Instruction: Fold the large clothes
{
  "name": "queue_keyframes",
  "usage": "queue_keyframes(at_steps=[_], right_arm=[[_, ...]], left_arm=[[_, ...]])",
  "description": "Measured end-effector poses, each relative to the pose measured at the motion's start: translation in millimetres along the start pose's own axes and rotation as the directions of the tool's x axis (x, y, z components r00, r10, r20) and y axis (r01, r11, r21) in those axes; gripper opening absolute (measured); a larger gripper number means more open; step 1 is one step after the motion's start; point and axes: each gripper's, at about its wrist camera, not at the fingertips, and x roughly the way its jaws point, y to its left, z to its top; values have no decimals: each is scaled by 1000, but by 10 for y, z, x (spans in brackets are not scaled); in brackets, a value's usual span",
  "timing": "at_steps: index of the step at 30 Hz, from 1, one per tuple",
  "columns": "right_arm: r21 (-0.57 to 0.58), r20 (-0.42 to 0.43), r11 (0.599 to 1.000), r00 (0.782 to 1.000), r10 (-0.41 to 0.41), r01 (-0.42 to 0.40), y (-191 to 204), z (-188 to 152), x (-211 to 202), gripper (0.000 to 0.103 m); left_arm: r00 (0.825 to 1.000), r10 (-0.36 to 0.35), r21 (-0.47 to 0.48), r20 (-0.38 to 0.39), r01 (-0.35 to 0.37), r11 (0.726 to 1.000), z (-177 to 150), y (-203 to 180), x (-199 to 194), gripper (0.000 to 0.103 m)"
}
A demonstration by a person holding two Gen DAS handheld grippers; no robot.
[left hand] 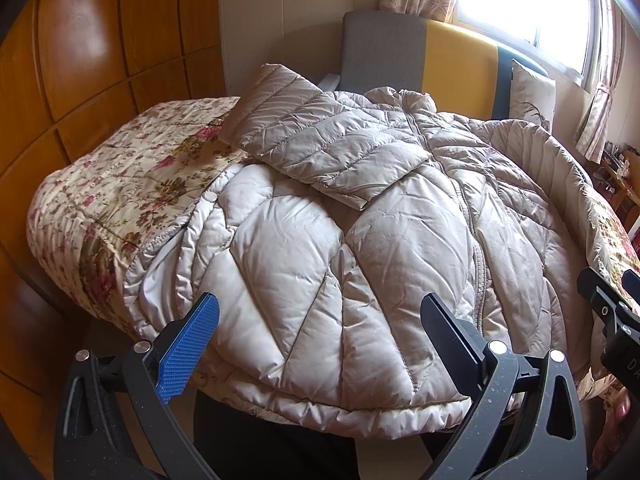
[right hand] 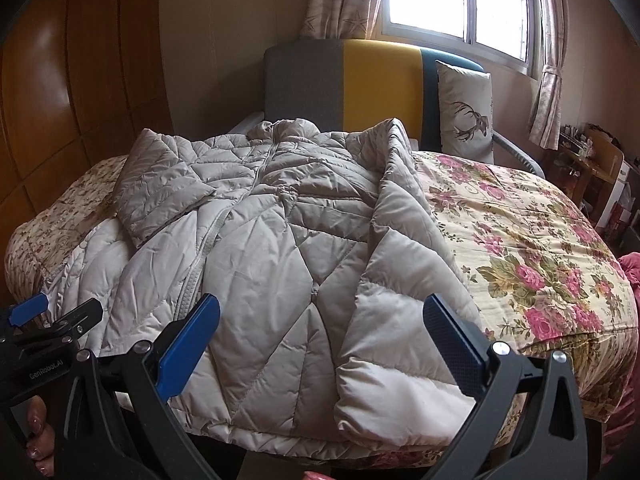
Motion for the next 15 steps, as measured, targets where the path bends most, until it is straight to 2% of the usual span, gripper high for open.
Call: queue_keyframes(at_steps=[15], right_arm=[[3,-6,1000,1000,0,0,-4,-15,40,101]], left_arm=[[1000,2,4,-9,-2,1000,-5,-7,14,100]])
